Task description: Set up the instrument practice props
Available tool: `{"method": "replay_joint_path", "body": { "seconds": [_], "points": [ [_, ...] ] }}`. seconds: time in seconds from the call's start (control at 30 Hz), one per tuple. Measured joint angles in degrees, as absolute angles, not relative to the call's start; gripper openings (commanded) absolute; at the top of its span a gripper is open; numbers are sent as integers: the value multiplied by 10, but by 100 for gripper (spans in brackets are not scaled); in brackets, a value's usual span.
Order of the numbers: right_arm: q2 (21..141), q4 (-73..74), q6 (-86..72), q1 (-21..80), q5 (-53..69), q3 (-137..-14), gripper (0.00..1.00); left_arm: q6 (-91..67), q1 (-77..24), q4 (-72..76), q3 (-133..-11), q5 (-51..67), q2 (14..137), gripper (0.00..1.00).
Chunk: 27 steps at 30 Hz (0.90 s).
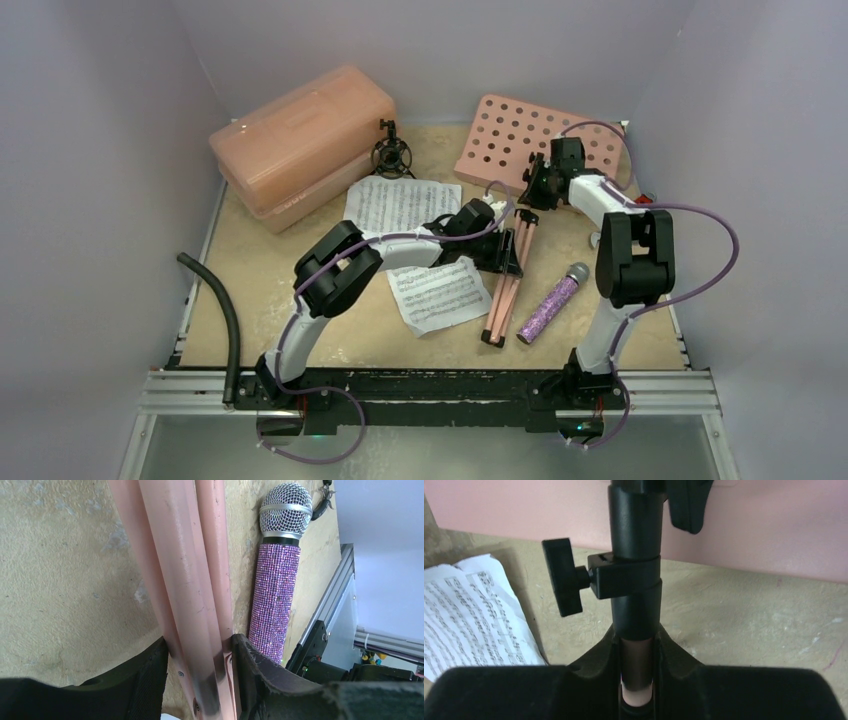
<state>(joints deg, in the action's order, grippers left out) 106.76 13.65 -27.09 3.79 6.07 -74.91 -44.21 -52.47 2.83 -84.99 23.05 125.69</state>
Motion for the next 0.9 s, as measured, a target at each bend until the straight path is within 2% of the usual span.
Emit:
{"method": "replay_joint_path", "body": {
  "seconds": [0.03, 0.1, 0.17, 0.2, 0.23, 0.3, 0.4, 0.5, 0.6, 0.9],
  "points": [
    [1072, 138, -268, 36, 59, -751, 0, -442, -524, 28, -850, 230, 1257, 4],
    [1076, 138, -259, 34, 61, -757, 0, -442, -522, 29, -850, 228, 1257, 9],
    [1077, 138, -260, 35, 60, -759, 0, -442, -520, 28, -850, 230, 1257, 20],
    [1077, 139, -261, 35, 59, -760, 0, -441, -520, 28, -850, 230, 1257, 30],
    [1077, 139, -262, 35, 58, -760, 0, -441, -521, 28, -850, 229, 1256, 45],
    [1077, 139, -263, 36, 57, -760, 0, -439, -521, 25, -851, 228, 1256, 69],
    [1076, 139, -266, 37, 55, -760, 0, -433, -522, 17, -853, 225, 1249, 87],
    [1073, 142, -265, 37, 53, -760, 0, -424, -522, 2, -853, 216, 1234, 92],
    [1066, 152, -265, 37, 44, -760, 0, -417, -522, -15, -853, 202, 1211, 93],
    [1009, 205, -267, 38, 14, -756, 0, -409, -505, -24, -853, 181, 1174, 76]
  ]
}}
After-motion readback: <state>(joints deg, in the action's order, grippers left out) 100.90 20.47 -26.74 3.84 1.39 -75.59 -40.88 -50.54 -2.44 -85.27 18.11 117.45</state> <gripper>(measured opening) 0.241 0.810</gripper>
